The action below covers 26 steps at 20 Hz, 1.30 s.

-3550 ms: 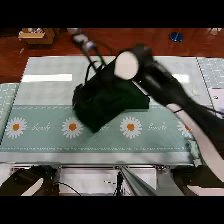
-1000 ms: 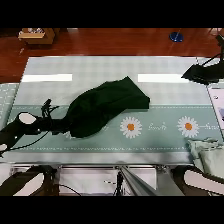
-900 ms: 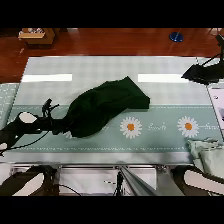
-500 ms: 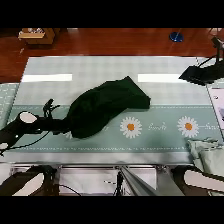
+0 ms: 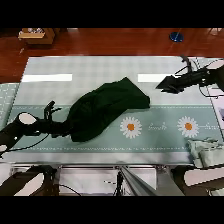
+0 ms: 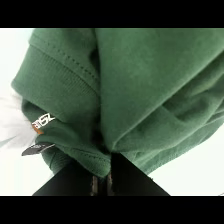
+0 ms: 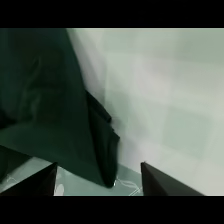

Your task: Fold the shirts.

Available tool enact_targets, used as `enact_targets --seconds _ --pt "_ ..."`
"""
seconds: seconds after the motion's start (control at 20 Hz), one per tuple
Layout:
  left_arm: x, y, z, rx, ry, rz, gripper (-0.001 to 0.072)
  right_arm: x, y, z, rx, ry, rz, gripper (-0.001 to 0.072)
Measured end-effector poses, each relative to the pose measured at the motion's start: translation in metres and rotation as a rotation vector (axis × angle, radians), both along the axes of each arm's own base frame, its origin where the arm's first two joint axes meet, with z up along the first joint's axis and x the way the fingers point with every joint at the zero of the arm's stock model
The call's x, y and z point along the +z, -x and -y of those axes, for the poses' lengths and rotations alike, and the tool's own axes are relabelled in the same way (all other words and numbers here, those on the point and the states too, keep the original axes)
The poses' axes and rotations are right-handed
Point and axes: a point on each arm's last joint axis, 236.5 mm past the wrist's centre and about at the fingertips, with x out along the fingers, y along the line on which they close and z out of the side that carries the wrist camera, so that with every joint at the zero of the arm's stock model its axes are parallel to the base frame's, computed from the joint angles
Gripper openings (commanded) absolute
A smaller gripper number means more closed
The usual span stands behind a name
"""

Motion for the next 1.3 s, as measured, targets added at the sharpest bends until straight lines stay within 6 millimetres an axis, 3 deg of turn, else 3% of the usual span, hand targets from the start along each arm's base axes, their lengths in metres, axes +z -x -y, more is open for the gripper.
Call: enact_targets --seconds 0.2,0.4,0.45,0.55,0.6,0.75,0.9,1.0,1.15,1.3 --pt "0.001 0.002 0.002 -0.004 0.008 -0.008 0.0034 -0.025 -0.003 -0.041 0.09 0.013 0.021 0.0589" --pt "0.002 0.004 0.003 -0.007 0.013 -0.014 0.0035 -0.047 -0.009 -0.069 0.129 0.041 0.047 0.0571" --pt "0.002 0.004 0.003 -0.007 0.014 -0.014 0.0034 -0.052 -0.01 -0.074 0.134 0.048 0.051 0.0464" --pt "0.002 0.004 0.003 -0.006 0.015 -0.014 0.0035 -0.06 -0.014 -0.083 0.136 0.063 0.067 0.0165" --pt "0.002 0.004 0.003 -0.006 0.015 -0.014 0.0034 -0.062 -0.016 -0.086 0.137 0.07 0.077 0.0051" --pt "0.004 0.002 0.003 -0.008 0.017 -0.01 0.0033 -0.055 -0.028 -0.089 0.125 0.08 0.122 0.0022" --pt "0.025 -0.025 0.003 0.016 0.036 0.057 0.0033 -0.017 -0.049 -0.077 0.087 0.088 0.224 0.0022" --pt "0.061 -0.062 0.0 0.044 0.054 0.166 0.0034 0.028 -0.065 -0.063 0.051 0.098 0.328 0.0022" --pt "0.147 -0.113 -0.004 0.038 0.081 0.375 0.0034 0.114 -0.074 -0.043 0.002 0.115 0.507 0.0022" --pt "0.259 -0.141 -0.009 -0.006 0.082 0.619 0.0034 0.202 -0.059 -0.032 -0.027 0.139 0.691 0.0022"
